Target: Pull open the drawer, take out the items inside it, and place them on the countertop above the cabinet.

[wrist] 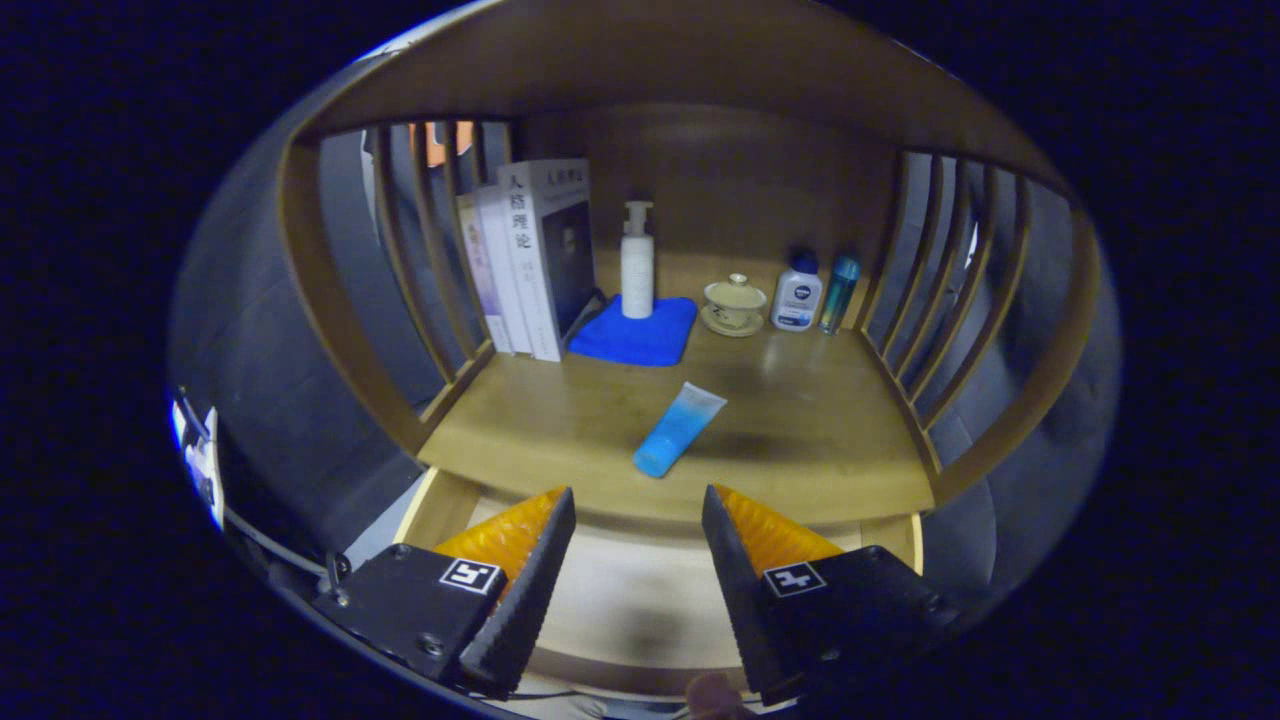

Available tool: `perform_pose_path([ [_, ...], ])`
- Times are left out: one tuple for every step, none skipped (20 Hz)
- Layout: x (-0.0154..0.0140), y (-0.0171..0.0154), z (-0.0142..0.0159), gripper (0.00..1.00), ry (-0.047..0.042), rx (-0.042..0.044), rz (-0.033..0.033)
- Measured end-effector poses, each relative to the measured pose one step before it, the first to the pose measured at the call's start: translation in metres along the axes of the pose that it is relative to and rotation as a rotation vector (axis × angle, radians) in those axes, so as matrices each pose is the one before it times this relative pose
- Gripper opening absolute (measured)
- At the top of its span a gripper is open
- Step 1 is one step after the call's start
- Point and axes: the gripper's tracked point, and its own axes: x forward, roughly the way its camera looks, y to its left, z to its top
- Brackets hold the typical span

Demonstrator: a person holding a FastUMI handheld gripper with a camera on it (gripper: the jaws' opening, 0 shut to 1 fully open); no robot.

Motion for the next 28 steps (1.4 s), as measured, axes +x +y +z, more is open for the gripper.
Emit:
perform_pose_path([
  [-0.01107,0.0005,-0.00356,0.81,-0.02795,-0.00123,0.00569],
  [-0.01318,0.00087,-0.00336,0.81,-0.0313,-0.00257,0.00474],
  [-0.01231,0.0004,-0.0024,0.81,-0.03891,0.00022,0.00098],
  [-0.01403,-0.00007,-0.00325,0.81,-0.03606,-0.00007,-0.00089],
  [-0.01281,0.00004,-0.00512,0.81,-0.03208,-0.01344,0.00199],
  [-0.01292,-0.00191,-0.00089,0.81,-0.03801,-0.00638,-0.00789],
  [-0.01196,-0.0022,0.00052,0.81,-0.03802,-0.01589,-0.0085],
  [-0.01448,-0.00229,0.00175,0.81,-0.04007,-0.00325,-0.01561],
  [-0.01553,0.00249,0.00578,0.81,-0.05011,0.00507,-0.00071],
  [-0.01474,0.00336,0.00793,0.81,-0.05288,-0.00388,0.00855],
  [-0.0127,0.00079,0.00436,0.81,-0.04486,-0.00272,-0.00026],
  [-0.01214,0.00271,0.00311,0.81,-0.03572,-0.00559,0.00773],
  [-0.01173,0.00315,0.00141,0.81,-0.02069,-0.0024,0.00506],
  [-0.01001,0.00235,-0.00353,0.87,-0.01801,0.00404,0.0119],
  [-0.00807,-0.0021,0.00393,0.94,-0.01486,0.01226,0.00627],
  [-0.00642,-0.00081,-0.00231,1.0,-0.00957,0.0104,0.00106],
  [-0.00503,-0.00115,-0.00124,1.0,-0.01495,0.01198,-0.00124],
  [-0.00593,-0.0014,-0.00251,1.0,-0.01342,0.01624,0.0025],
  [-0.00414,-0.0066,-0.00395,1.0,-0.01731,0.01702,0.01006],
  [-0.00375,-0.00032,-0.00354,1.0,-0.0165,0.01266,0.0089],
  [-0.00289,-0.00305,-0.0047,1.0,-0.01261,0.00692,0.00272],
  [-0.00212,-0.00164,-0.00307,1.0,-0.01811,0.00102,-0.00134],
  [-0.00156,-0.00169,-0.00324,1.0,-0.01729,-0.00153,-0.00534],
  [-0.00228,-0.00103,-0.00407,1.0,-0.01733,-0.00204,-0.00136],
  [-0.00362,0.00158,-0.00359,1.0,-0.01122,-0.00005,0.00551],
  [-0.00151,0.00127,-0.00435,1.0,-0.00881,-0.0049,0.00416],
  [-0.00171,0.00027,-0.00224,1.0,-0.00961,-0.01215,0.0051],
  [-0.00315,0.00033,-0.00233,1.0,-0.01449,-0.01607,-0.00044],
])
